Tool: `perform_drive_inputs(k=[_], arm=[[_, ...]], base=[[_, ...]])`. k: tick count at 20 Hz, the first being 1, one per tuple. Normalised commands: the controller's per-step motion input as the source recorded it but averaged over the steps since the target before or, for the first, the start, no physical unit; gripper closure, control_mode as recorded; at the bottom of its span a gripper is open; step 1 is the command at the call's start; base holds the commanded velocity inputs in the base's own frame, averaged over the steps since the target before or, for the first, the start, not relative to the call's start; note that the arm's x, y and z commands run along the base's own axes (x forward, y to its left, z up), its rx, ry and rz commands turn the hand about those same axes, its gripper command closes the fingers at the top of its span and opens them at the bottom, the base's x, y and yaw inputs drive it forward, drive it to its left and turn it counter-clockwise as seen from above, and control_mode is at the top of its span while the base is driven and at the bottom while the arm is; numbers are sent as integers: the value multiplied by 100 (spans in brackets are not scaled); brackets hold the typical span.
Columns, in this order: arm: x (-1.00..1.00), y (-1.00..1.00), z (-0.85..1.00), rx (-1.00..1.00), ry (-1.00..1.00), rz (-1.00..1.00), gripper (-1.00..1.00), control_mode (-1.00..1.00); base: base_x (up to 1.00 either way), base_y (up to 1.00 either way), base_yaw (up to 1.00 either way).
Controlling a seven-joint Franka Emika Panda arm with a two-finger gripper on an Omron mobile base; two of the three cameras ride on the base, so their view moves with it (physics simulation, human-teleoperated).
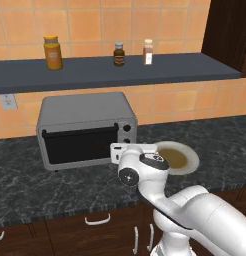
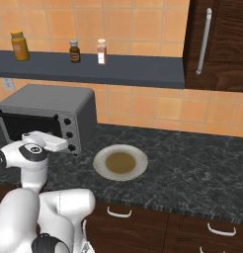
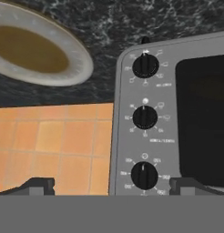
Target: Pick up the kebab skewer and baguette bread, and place them inside the toaster oven. Close the toaster oven door and start by setting the timer.
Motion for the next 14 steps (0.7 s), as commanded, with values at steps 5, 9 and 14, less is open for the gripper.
perform_drive_inputs(k=[5, 9, 14], arm=[[29, -80, -100, 0, -6, 17, -100, -100], [32, -63, -100, 0, -9, 17, -100, -100], [29, -53, -100, 0, -8, 17, -100, -100]], base=[[0, 0, 0], [0, 0, 0], [0, 0, 0]])
